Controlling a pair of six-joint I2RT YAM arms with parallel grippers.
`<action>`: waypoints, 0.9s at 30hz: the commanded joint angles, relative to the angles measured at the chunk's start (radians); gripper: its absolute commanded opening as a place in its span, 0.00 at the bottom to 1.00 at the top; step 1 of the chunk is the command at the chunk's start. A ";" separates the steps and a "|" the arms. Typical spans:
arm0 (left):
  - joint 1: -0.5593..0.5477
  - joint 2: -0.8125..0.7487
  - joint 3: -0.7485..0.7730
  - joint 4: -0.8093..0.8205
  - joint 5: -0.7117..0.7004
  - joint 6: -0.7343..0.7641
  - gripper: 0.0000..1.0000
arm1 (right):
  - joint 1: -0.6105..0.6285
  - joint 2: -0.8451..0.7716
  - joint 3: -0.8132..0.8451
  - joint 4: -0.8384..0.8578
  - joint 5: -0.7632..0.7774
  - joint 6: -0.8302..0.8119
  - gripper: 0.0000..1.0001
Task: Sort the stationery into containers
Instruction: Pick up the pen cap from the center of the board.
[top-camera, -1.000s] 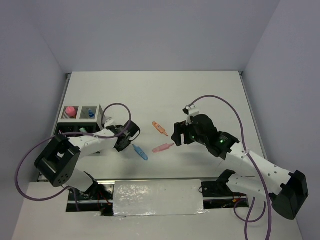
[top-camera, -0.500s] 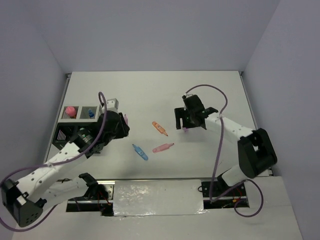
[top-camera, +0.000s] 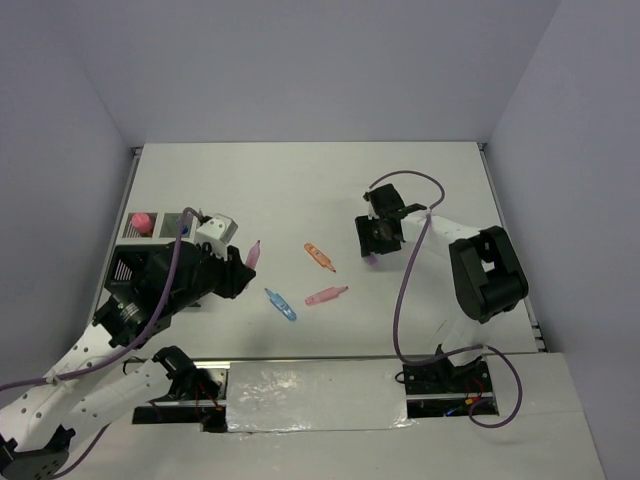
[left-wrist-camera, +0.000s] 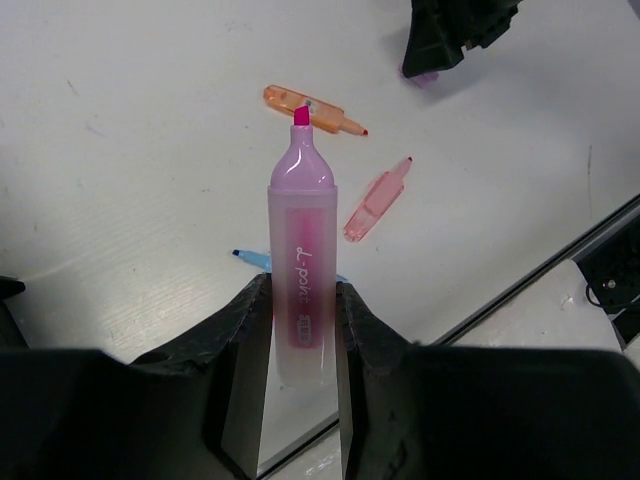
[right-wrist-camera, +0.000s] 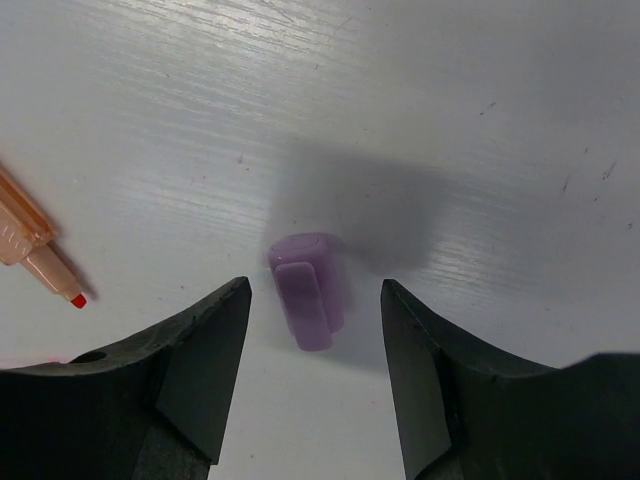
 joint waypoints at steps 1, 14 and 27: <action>-0.005 -0.022 -0.001 0.035 0.036 0.040 0.01 | 0.002 0.025 0.031 0.001 -0.023 -0.024 0.62; -0.005 0.007 0.010 0.036 0.061 0.035 0.00 | 0.029 0.032 0.016 0.032 0.034 0.009 0.20; -0.023 0.062 -0.163 0.762 0.585 -0.285 0.00 | 0.060 -0.801 -0.352 0.699 -0.414 0.356 0.00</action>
